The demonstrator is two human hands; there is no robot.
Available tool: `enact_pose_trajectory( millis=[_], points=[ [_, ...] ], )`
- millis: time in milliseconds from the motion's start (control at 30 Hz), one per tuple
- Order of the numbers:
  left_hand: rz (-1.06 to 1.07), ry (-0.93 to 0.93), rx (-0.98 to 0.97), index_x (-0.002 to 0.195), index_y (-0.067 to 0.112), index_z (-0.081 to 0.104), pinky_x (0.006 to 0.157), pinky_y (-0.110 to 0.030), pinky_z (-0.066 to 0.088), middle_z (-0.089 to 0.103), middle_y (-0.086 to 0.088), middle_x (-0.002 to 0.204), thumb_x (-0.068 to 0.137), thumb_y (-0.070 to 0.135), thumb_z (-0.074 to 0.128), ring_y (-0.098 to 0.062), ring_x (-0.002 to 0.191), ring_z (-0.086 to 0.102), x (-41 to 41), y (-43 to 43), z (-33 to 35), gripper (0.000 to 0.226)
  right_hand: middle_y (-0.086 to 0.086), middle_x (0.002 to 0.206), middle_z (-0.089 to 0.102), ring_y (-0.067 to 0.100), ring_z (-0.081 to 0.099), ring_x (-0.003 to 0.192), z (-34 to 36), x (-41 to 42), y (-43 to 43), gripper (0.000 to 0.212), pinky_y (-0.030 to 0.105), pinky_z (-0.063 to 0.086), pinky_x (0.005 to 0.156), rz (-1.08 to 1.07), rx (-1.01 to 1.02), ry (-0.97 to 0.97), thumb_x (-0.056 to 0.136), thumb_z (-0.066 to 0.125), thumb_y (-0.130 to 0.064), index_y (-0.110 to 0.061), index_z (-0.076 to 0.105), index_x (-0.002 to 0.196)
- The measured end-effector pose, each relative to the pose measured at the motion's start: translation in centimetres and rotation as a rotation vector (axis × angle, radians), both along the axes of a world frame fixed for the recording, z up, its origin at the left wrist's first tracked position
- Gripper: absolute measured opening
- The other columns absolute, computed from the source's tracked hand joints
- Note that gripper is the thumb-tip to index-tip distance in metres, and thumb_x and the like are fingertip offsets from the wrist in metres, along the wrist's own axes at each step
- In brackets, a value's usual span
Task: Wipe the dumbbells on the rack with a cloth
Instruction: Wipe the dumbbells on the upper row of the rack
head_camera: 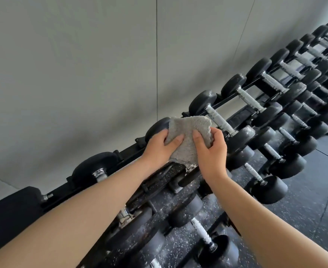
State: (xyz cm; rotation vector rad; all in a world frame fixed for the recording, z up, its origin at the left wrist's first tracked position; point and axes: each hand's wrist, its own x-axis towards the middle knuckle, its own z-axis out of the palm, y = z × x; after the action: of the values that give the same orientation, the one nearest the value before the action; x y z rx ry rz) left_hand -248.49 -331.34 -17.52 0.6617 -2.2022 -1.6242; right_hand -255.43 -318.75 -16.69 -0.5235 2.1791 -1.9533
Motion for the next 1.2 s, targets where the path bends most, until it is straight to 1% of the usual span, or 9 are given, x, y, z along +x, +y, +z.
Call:
enact_pose_trajectory(
  millis=[200,500,567,633,700,800,933,1067,1200],
  points=[
    [0.177,0.028,-0.414,0.081,0.014,0.057,0.061,-0.036,0.045,0.059,0.002,0.069,0.089,0.048,0.06,-0.021,0.064,0.057,-1.0,-6.5,3.1,0.034,-0.007,0.09,0.056,0.008,0.055,0.08,0.9,-1.9,-6.8,0.025,0.024,0.051,0.069,-0.009,0.029,-0.04,0.095,0.062,-0.036,-0.015,0.053,0.107],
    [0.141,-0.374,-0.635,0.062,0.016,0.03,0.05,-0.03,0.023,0.037,0.0,0.057,0.092,0.052,0.052,-0.018,0.053,0.038,-1.4,-10.0,2.3,0.052,-0.011,0.095,0.06,0.004,0.06,0.083,-2.4,-0.6,-8.9,0.025,0.032,0.054,0.076,-0.082,0.113,-0.277,0.093,0.059,-0.048,-0.027,0.051,0.104],
    [0.152,-0.428,-0.636,0.066,0.015,0.037,0.052,-0.03,0.026,0.043,0.0,0.063,0.094,0.053,0.046,-0.023,0.062,0.046,-1.5,-9.6,1.7,0.048,-0.014,0.093,0.061,0.007,0.062,0.083,-3.4,-0.7,-8.6,0.02,0.032,0.052,0.075,-0.109,0.223,-0.205,0.097,0.051,-0.05,-0.03,0.05,0.101],
    [0.209,-0.435,-0.691,0.095,0.013,0.054,0.066,-0.033,0.037,0.055,-0.003,0.089,0.095,0.052,0.045,-0.028,0.089,0.055,-1.5,-9.2,1.2,0.04,-0.01,0.097,0.065,0.017,0.065,0.088,-4.3,-1.0,-8.3,0.023,0.04,0.054,0.082,-0.136,0.368,-0.154,0.101,0.04,-0.049,-0.03,0.052,0.101],
    [0.243,-0.344,-0.862,0.124,0.013,0.05,0.084,-0.04,0.04,0.051,-0.011,0.117,0.095,0.046,0.049,-0.031,0.111,0.048,-1.5,-9.0,0.9,0.044,-0.001,0.106,0.065,0.023,0.061,0.094,-4.6,-1.2,-8.1,0.034,0.042,0.05,0.088,-0.145,0.483,-0.206,0.104,0.028,-0.042,-0.022,0.055,0.11],
    [-0.007,-0.085,-1.043,0.128,0.012,0.054,0.087,-0.046,0.043,0.051,-0.016,0.122,0.095,0.044,0.04,-0.036,0.11,0.05,-1.7,-8.5,0.4,0.048,0.006,0.115,0.062,0.028,0.059,0.102,-4.5,-1.7,-8.2,0.049,0.04,0.045,0.09,-0.082,0.613,-0.24,0.106,0.018,-0.041,-0.013,0.056,0.119],
    [-0.257,-0.288,-1.073,0.146,0.017,0.037,0.093,-0.05,0.045,0.037,-0.014,0.146,0.088,0.053,0.007,-0.038,0.121,0.047,-2.6,-7.1,-0.6,0.075,0.009,0.123,0.061,0.03,0.059,0.109,-4.4,-1.5,-8.5,0.059,0.036,0.037,0.078,-0.009,0.814,-0.173,0.106,0.009,-0.044,-0.017,0.055,0.132],
    [-0.248,-0.411,-1.091,0.147,0.016,0.032,0.091,-0.049,0.045,0.04,-0.014,0.141,0.103,0.037,0.023,-0.039,0.114,0.049,-4.7,-6.8,0.0,0.05,0.01,0.118,0.064,0.03,0.061,0.104,-4.1,-1.2,-8.6,0.065,0.034,0.037,0.074,-0.044,0.894,-0.143,0.106,0.004,-0.045,-0.013,0.054,0.134],
    [-0.291,-0.567,-1.052,0.132,0.015,0.046,0.08,-0.038,0.042,0.049,-0.012,0.123,0.103,0.029,0.03,-0.035,0.108,0.053,-7.6,-6.5,1.4,0.035,0.01,0.12,0.063,0.031,0.061,0.105,-4.3,-1.2,-8.6,0.061,0.035,0.038,0.073,-0.02,0.912,-0.104,0.106,0.003,-0.043,-0.018,0.044,0.143]
  ],
)
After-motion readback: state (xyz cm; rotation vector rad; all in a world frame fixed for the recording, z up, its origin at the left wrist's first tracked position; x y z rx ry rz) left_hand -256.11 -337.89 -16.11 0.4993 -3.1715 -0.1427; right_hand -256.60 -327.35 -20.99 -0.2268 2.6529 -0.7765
